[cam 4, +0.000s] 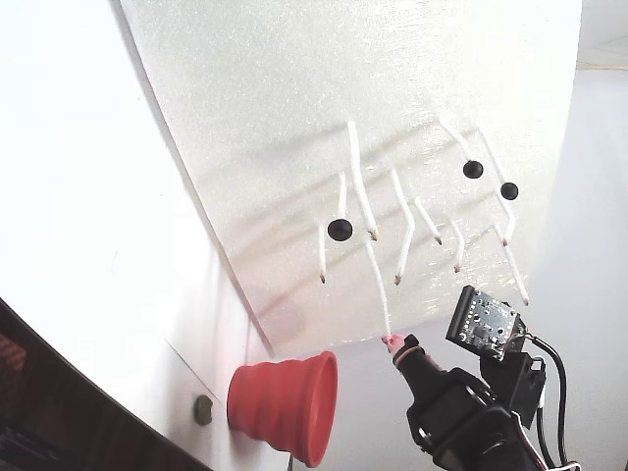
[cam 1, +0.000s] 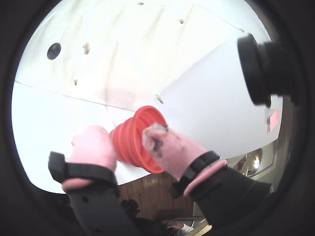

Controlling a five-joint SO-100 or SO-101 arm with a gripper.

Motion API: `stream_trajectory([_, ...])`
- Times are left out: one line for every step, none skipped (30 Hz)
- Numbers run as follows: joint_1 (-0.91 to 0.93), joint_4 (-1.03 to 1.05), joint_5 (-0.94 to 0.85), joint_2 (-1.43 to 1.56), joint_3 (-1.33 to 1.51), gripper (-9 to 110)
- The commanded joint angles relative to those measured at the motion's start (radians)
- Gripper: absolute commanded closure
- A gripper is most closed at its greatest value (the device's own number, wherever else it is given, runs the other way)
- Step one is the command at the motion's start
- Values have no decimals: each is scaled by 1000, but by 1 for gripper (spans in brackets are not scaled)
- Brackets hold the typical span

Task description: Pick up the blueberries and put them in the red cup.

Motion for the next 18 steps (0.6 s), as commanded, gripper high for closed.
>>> stream_trajectory([-6,-2,11,118,-15,87])
stream_trajectory([-12,-2,12,118,-14,87])
stream_trajectory([-17,-2,12,118,-12,87])
stream_trajectory([-23,-2,15,118,-12,87])
stream_trajectory([-28,-2,17,118,-12,87])
stream_trajectory([-32,-2,17,114,-12,87])
stream_trajectory([-37,-2,17,110,-12,87])
stream_trajectory([-41,-2,18,107,-15,87])
stream_trajectory([-46,-2,18,101,-20,87])
stream_trajectory([-49,-2,20,97,-25,87])
stream_trajectory([-52,-2,20,91,-29,87])
stream_trajectory([-55,-2,20,84,-35,87])
stream_trajectory([-58,-2,21,78,-41,87])
stream_trajectory([-61,-2,21,69,-48,87])
stream_trajectory([-64,-2,21,60,-55,87])
stream_trajectory([-67,-3,21,51,-64,87])
stream_trajectory([-71,-5,21,40,-75,86])
stream_trajectory([-72,-8,21,29,-84,86])
